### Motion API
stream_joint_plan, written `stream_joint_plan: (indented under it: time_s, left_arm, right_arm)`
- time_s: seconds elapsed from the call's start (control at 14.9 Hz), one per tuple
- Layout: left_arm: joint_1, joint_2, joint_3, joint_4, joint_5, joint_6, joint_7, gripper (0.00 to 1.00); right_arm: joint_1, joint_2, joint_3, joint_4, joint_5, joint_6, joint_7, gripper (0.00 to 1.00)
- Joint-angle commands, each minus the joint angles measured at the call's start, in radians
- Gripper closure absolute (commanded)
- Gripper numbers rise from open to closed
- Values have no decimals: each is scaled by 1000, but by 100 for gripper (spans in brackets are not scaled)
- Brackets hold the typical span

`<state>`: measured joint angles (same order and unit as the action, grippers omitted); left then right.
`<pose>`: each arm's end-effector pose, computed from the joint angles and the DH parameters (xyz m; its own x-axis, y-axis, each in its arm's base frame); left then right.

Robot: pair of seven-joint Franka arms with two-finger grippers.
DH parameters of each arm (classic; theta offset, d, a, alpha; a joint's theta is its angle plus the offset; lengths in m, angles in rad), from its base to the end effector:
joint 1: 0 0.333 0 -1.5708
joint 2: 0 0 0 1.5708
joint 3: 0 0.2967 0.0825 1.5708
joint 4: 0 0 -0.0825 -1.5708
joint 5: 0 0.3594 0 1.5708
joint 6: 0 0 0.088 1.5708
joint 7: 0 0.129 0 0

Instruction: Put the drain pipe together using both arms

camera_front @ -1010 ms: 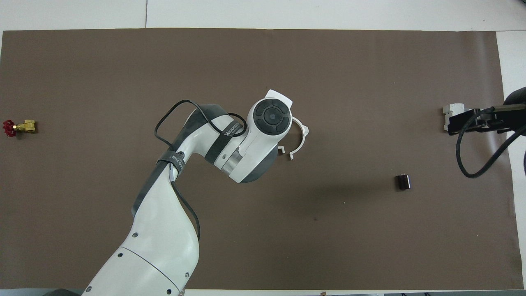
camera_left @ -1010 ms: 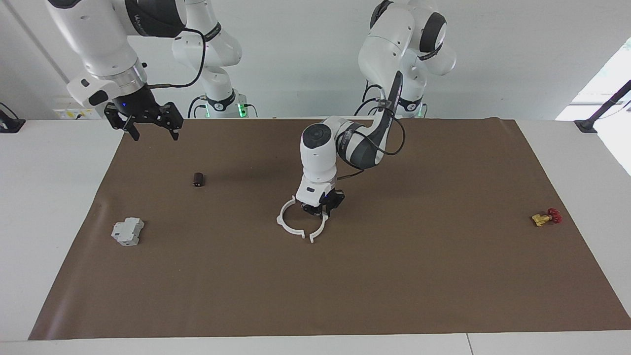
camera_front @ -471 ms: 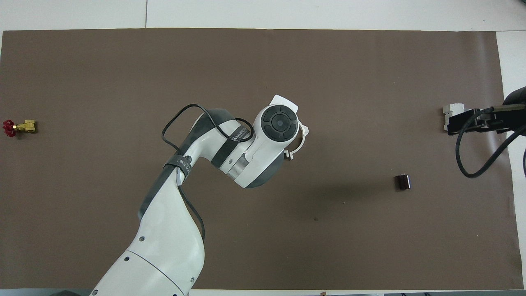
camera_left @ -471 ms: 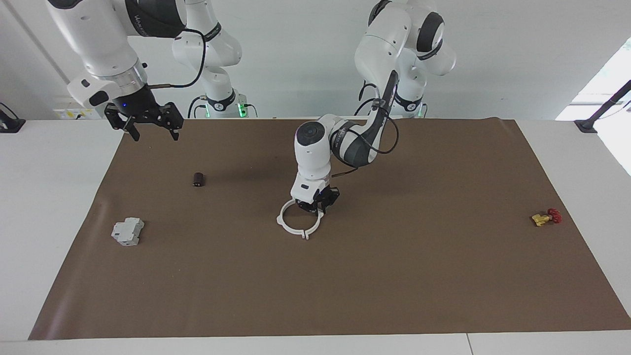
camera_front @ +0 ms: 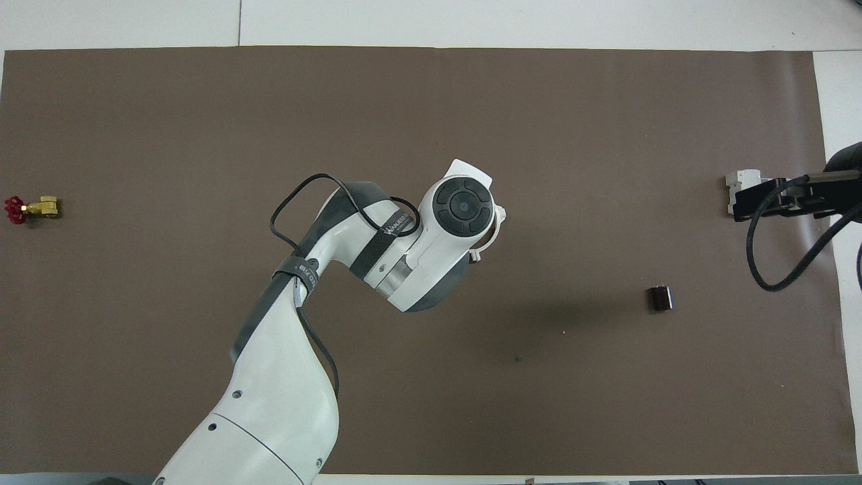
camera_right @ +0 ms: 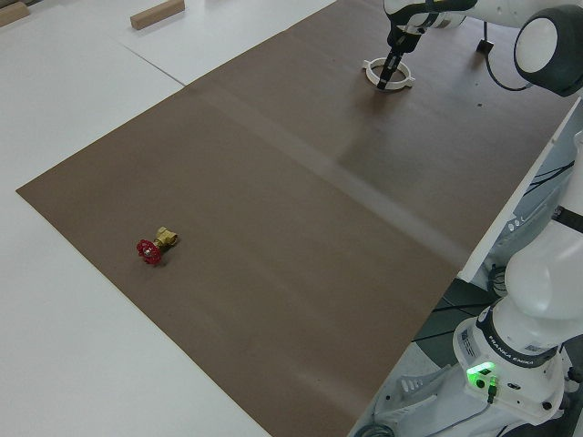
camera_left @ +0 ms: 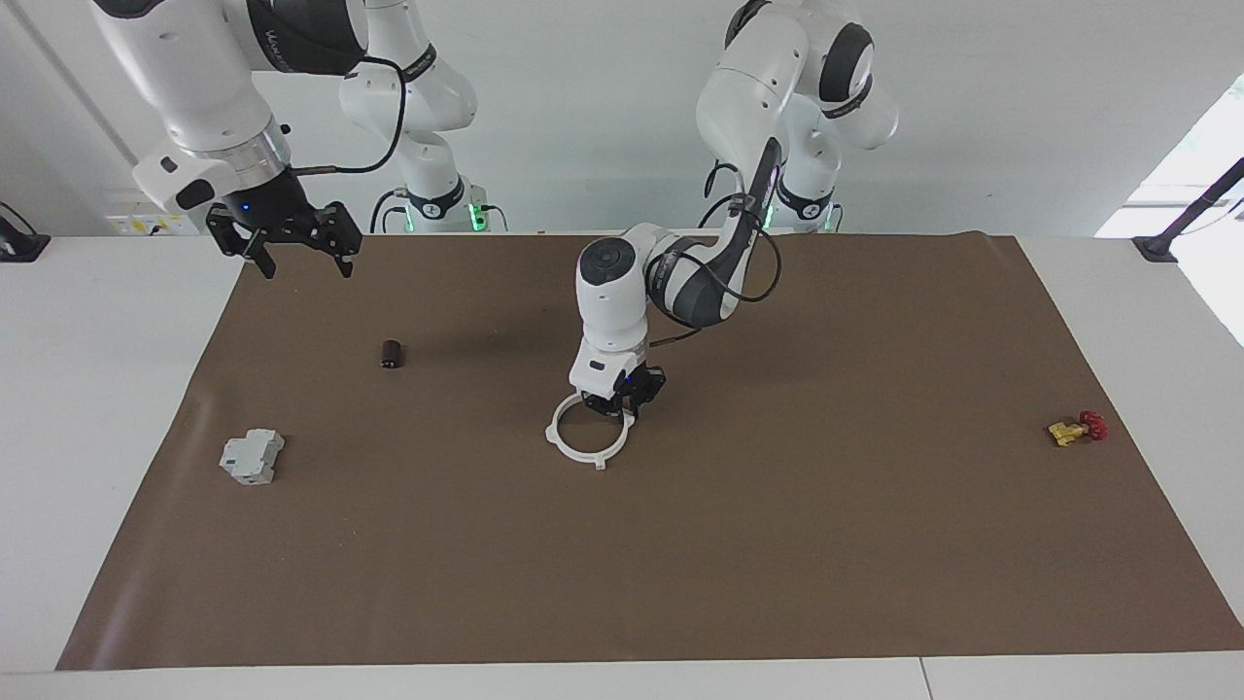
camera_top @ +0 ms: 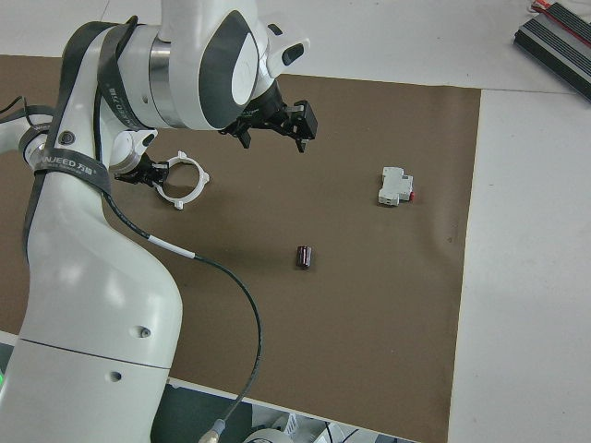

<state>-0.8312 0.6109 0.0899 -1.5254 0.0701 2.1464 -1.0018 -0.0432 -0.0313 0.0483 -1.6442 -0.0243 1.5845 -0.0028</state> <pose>0.4952 -0.4586 0.2794 0.9746 0.2012 0.0979 0.2069 -0.9770 -0.0521 0.5200 -0.0001 0.5680 0.9996 0.0082 -0.0285 0.0089 -0.9996 0.0257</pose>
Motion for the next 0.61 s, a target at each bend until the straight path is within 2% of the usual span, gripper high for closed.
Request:
stream_joint_plan:
  time_s: [0.0,0.54]
  left_arm:
    - [-25,-20,14,-44,8,24,-21,100]
    - [-17,-20,14,-52,8,49,-21,100]
  right_arm:
    - [-12,-1,8,0,3,9,-20,0]
    - [-12,-1,8,1,0,11,-19,0]
